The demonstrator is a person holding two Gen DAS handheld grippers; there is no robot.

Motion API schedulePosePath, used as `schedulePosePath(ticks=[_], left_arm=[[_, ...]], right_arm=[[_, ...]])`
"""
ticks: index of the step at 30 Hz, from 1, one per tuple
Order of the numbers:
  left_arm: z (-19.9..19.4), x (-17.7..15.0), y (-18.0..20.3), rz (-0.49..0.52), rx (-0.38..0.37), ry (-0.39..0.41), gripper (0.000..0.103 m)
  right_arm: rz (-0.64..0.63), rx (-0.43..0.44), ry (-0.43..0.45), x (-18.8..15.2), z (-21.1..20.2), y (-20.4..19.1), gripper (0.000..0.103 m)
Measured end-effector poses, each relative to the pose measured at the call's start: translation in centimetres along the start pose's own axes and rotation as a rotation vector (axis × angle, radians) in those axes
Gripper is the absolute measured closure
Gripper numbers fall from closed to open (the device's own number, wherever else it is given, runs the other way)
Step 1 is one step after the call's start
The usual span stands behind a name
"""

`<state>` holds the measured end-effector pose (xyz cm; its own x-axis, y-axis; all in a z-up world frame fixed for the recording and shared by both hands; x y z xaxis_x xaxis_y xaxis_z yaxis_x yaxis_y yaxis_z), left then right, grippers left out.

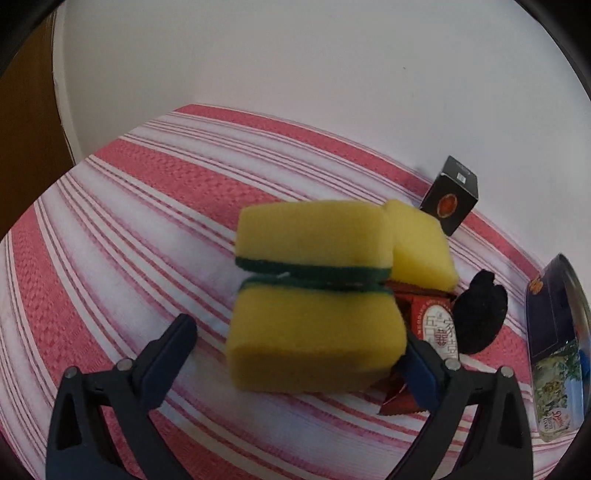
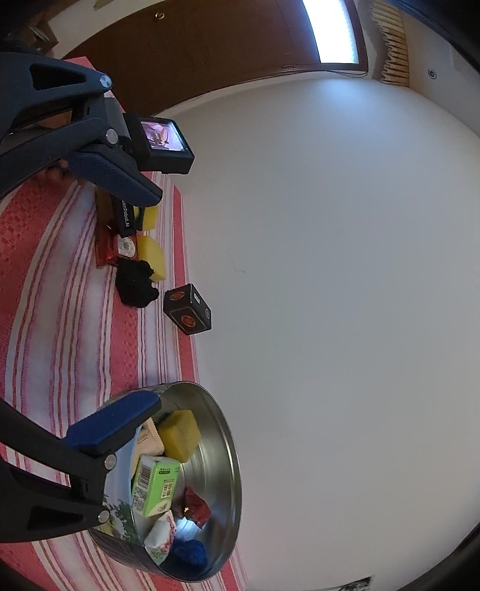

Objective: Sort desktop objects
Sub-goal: 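Grasp the green-layered yellow sponge with the left tool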

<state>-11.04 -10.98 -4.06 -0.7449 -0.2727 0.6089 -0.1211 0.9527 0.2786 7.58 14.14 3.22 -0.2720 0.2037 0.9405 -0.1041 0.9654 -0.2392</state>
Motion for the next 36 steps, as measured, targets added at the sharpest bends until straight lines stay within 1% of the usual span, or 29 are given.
schedulePosePath(ticks=[1,2,4,5,6,9,11,15,17,19,21,24,25,27,28,30,33,36], left_arm=[[-0.2,0.0,-0.1,-0.006,-0.008,0.004,0.003],[-0.2,-0.1,-0.2,-0.013,-0.013,0.01,0.006],[-0.6,-0.1,-0.4,-0.033,-0.034,0.032,0.018],[-0.8,0.0,-0.7,-0.044,-0.055,0.042,0.031],[-1.1,-0.1,-0.9,-0.056,-0.075,0.051,0.034],[-1.4,-0.3,-1.0,-0.071,-0.101,0.062,0.035],[-2.0,-0.3,-0.9,-0.065,-0.108,0.089,0.035],[-4.3,-0.4,0.4,0.015,-0.131,0.198,0.035],[-5.7,-0.4,0.7,0.028,-0.146,0.271,0.035],[-6.9,0.0,0.3,0.029,-0.153,0.352,0.035],[-7.9,0.3,-0.3,0.005,-0.173,0.422,0.035],[-8.9,0.5,-1.2,-0.033,-0.182,0.482,0.035],[-9.1,0.6,-1.4,-0.048,-0.196,0.489,0.035],[-9.0,0.8,-2.3,-0.08,-0.25,0.485,0.035],[-8.9,1.0,-2.6,-0.089,-0.274,0.474,0.035],[-8.4,1.3,-3.2,-0.108,-0.331,0.443,0.034],[-7.8,1.6,-3.7,-0.136,-0.396,0.411,0.035],[-7.3,1.9,-4.1,-0.157,-0.474,0.389,0.034]], right_arm=[[-0.001,-0.001,-0.004,0.0,0.1,0.0,0.002],[-0.003,-0.001,-0.01,-0.1,0.2,0.0,0.002],[0.0,0.0,-0.017,-0.1,0.4,0.0,0.002],[0.001,-0.001,-0.019,-0.2,0.5,0.0,0.002],[0.0,-0.003,-0.019,-0.2,0.4,0.0,0.002],[-0.008,-0.011,-0.026,-0.3,0.5,0.0,0.002],[-0.009,-0.011,-0.039,-0.3,0.7,0.0,0.002],[-0.008,-0.016,-0.069,-0.4,1.2,0.2,0.002],[-0.013,-0.015,-0.093,-0.5,1.6,0.1,0.002],[-0.028,-0.005,-0.118,-0.5,2.1,0.0,0.002],[-0.053,-0.008,-0.141,-0.4,3.3,-0.5,0.002],[-0.087,0.002,-0.192,-0.1,5.9,-1.6,0.002],[-0.093,0.004,-0.224,-0.1,7.1,-2.0,0.002],[-0.1,0.008,-0.291,-0.4,9.4,-2.5,0.002],[-0.101,0.006,-0.329,-0.6,10.7,-2.7,0.002],[-0.092,-0.004,-0.374,-1.2,12.2,-2.8,0.002],[-0.084,-0.008,-0.415,-1.6,13.9,-2.8,0.002],[-0.085,-0.016,-0.425,-1.7,14.8,-3.0,0.002]])
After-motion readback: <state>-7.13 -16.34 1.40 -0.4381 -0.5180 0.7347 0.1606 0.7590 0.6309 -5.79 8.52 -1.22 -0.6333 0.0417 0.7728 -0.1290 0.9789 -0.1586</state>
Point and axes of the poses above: each gripper's, at about its wrist camera, not at the fingertips, and z roughly the way its jaws point, y to its right, x to its top, the point moved 1 cm from there along z, roughly the way its jaws point, and after that the axes turned 9 degrees about -x, right-handed, at the moved point
